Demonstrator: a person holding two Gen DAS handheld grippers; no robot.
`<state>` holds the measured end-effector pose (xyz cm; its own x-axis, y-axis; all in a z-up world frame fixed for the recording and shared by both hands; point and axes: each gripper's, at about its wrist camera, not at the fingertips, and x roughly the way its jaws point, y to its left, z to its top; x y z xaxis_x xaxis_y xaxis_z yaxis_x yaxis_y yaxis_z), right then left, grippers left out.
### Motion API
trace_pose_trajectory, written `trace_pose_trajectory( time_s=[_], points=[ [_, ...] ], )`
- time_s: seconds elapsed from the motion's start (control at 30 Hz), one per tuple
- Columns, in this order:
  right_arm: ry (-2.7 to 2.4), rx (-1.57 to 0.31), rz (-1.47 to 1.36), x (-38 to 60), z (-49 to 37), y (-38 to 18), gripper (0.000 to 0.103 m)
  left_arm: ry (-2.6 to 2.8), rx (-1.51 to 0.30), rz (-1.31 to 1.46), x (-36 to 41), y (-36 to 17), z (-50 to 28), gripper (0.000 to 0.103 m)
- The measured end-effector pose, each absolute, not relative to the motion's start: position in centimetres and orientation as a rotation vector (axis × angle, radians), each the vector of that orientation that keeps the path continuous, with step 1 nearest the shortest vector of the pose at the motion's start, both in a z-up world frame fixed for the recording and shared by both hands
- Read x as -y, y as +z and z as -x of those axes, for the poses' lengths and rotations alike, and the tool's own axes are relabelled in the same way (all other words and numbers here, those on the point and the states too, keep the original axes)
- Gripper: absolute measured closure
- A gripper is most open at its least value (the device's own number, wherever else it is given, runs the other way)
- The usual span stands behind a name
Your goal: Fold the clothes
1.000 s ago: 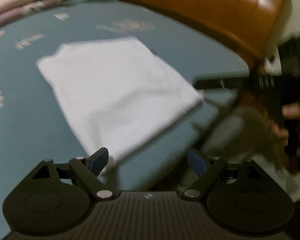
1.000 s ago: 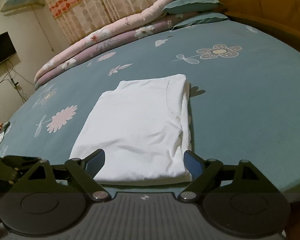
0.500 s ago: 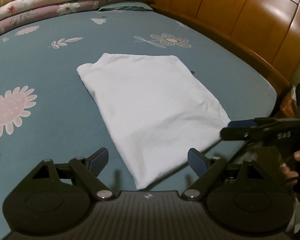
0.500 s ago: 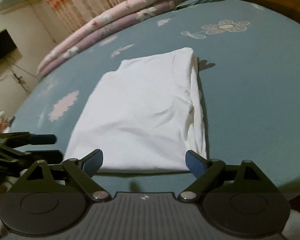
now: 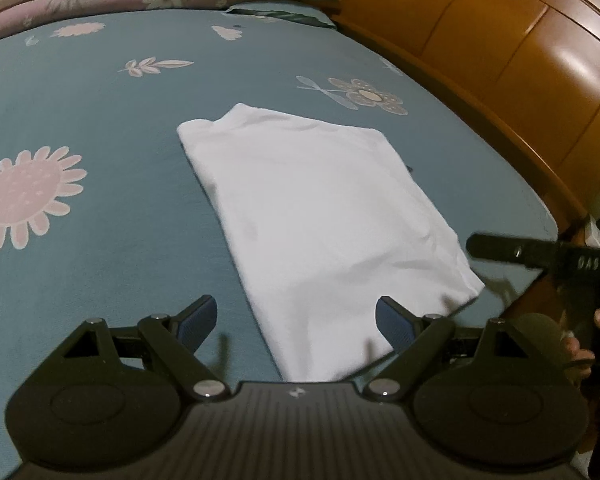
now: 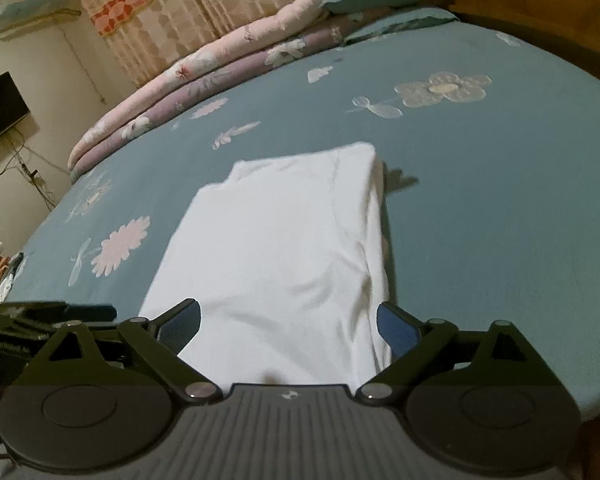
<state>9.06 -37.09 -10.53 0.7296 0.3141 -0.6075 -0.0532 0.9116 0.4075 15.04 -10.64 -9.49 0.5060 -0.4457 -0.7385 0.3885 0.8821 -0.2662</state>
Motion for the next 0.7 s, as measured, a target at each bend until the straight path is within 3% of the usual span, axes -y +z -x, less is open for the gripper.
trace_pose_trajectory(
  time_s=[0.5, 0.7],
  points=[
    [0.292, -0.802, -0.435, 36.2, -14.1, -12.6, 0.002, -0.458, -0.936, 0.083, 10.0, -10.1, -17.0, 0.017],
    [0.293, -0.732, -0.498, 38.7, -12.5, -11.3, 0.0, -0.462, -0.936, 0.209, 9.1, -10.6, -18.4, 0.017]
  ],
)
